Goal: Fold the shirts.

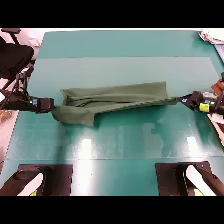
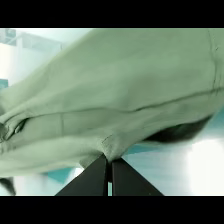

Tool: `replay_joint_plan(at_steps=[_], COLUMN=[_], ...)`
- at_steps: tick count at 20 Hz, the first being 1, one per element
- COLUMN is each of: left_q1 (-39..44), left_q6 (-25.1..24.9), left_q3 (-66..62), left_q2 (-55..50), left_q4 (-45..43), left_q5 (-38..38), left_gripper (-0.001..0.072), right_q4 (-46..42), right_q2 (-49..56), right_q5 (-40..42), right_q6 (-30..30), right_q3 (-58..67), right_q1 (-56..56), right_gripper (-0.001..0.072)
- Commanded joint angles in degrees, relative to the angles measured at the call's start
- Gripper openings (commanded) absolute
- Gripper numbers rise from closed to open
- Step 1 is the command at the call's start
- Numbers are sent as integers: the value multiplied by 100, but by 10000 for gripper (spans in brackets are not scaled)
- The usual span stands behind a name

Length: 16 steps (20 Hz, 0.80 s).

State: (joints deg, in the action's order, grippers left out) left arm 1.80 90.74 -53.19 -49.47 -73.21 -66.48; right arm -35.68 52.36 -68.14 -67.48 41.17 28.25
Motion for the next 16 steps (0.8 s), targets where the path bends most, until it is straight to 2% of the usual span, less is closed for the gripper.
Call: replay_joint_plan(at_steps=[1, 4, 10, 15, 16], left_q1=[-7, -7, -7, -7, -7], left_q6=[-35, -428, -431, -444, -592], left_q3=[87, 87, 87, 87, 85], left_q2=[-304, -763, -1110, -1445, -1530], left_q4=[46, 374, 271, 210, 210], left_q5=[960, 1521, 2409, 2520, 2520], left_gripper=[31, 31, 31, 32, 31], right_q4=[15, 15, 7, -2, -4], right_q2=[881, 1410, 2326, 2983, 3084], right_q5=[-79, -96, 186, 210, 212], right_q6=[116, 216, 369, 354, 348], right_q3=[398, 625, 1488, 2059, 2057], right_q1=[2, -63, -584, -710, -710], right_gripper=[24, 24, 25, 25, 25])
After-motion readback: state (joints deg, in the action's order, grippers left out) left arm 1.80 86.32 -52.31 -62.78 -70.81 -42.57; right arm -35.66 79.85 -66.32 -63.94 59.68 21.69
